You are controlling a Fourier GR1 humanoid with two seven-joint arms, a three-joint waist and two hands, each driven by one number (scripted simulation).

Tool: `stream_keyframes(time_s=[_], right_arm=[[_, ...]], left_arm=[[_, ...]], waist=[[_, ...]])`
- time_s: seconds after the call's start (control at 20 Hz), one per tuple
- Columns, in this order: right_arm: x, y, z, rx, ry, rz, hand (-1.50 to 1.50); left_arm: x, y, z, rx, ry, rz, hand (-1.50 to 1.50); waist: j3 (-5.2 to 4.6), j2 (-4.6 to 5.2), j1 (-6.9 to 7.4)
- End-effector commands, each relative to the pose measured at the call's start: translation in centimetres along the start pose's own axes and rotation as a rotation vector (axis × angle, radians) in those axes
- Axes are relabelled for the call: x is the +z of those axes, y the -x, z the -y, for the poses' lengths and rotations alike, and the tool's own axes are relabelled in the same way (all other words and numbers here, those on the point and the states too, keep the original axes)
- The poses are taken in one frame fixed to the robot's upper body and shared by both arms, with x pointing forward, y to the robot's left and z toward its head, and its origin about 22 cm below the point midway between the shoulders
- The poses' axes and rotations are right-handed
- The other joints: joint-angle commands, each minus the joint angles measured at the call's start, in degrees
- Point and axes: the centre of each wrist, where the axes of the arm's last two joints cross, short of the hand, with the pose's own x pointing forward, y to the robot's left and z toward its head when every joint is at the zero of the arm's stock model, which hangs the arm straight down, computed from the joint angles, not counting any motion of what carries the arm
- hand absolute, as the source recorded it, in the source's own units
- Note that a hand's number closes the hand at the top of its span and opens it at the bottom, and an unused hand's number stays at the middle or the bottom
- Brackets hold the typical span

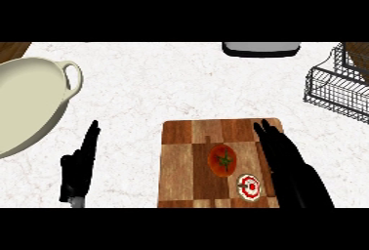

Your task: Pick the tomato from the cutting board and place it in the tiered basket

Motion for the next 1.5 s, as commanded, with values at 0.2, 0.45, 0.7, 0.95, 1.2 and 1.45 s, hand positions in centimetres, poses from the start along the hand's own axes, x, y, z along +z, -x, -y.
stream_keyframes(time_s=[0.2,0.45,0.7,0.95,1.2,1.45], right_arm=[[-0.5,-3.1,-3.8,0.035,-0.067,-0.033,-1.50],[-0.9,-4.0,-3.4,0.071,-0.095,-0.033,-1.50],[-3.3,-2.9,-3.4,0.164,-0.188,-0.125,-1.50],[-2.1,-3.2,-3.6,0.142,-0.212,-0.134,-1.50],[-4.3,-2.5,-4.1,0.166,-0.230,-0.146,-1.50],[-5.4,-2.9,-5.6,0.179,-0.268,-0.160,-1.50]], left_arm=[[1.4,0.8,-0.4,-0.016,0.000,-0.057,0.00],[0.6,1.2,0.1,-0.007,-0.004,-0.059,0.00],[0.7,1.6,0.8,0.009,0.012,-0.057,0.00],[0.7,1.1,0.3,-0.008,-0.003,-0.064,0.00],[1.6,2.6,0.4,0.000,0.008,-0.066,0.00],[0.7,1.9,2.5,0.004,0.011,-0.065,0.00]], waist=[[-0.29,0.23,-0.07],[-0.30,0.25,-0.26],[-0.31,0.33,-0.17],[-0.29,0.23,-0.40],[-0.30,0.29,-0.28],[-0.30,0.35,-0.31]])
